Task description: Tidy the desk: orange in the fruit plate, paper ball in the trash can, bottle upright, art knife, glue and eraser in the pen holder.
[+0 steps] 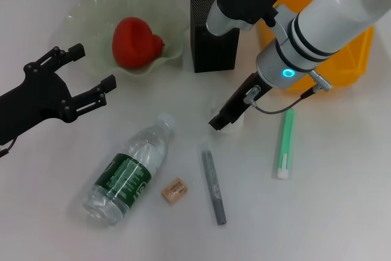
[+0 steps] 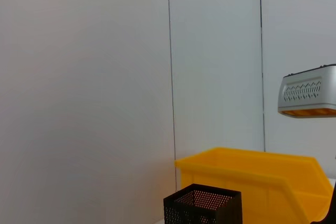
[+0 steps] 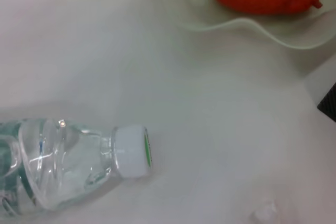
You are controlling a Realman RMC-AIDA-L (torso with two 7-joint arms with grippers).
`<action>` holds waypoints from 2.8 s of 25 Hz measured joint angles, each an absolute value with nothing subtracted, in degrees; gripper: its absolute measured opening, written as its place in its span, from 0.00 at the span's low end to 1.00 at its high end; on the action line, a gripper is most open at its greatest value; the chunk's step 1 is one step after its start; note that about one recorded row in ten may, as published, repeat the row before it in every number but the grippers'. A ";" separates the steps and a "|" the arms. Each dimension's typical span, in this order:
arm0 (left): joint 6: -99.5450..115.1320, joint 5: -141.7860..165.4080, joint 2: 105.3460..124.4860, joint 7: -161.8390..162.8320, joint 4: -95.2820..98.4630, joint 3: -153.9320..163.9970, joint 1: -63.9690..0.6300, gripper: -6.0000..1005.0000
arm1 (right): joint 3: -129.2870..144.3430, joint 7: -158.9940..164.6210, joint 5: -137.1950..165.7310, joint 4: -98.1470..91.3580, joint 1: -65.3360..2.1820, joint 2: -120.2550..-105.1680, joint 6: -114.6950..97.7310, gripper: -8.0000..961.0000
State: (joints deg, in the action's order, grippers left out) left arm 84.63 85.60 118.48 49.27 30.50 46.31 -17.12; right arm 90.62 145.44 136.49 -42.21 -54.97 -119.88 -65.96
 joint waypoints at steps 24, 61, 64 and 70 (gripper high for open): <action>84.35 84.94 118.71 49.13 30.34 46.60 -17.83 0.86 | 60.82 144.93 152.27 -86.62 -40.12 -118.63 -82.70 0.59; 67.31 109.18 118.53 121.03 96.51 81.68 -2.95 0.86 | 65.83 73.97 86.40 -60.90 -1.38 -119.57 -83.19 0.88; 68.88 122.23 118.52 138.60 105.39 87.94 -4.27 0.86 | 64.15 68.73 86.18 -54.03 -1.68 -119.35 -84.50 0.88; 71.37 135.45 118.73 158.46 108.31 95.71 -9.43 0.86 | 61.66 64.05 86.25 -47.71 -2.15 -119.31 -84.67 0.88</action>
State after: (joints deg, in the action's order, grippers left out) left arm 71.37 135.45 118.73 158.46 108.31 95.71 -9.43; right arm 61.66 64.06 86.25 -47.71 -2.15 -119.31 -84.67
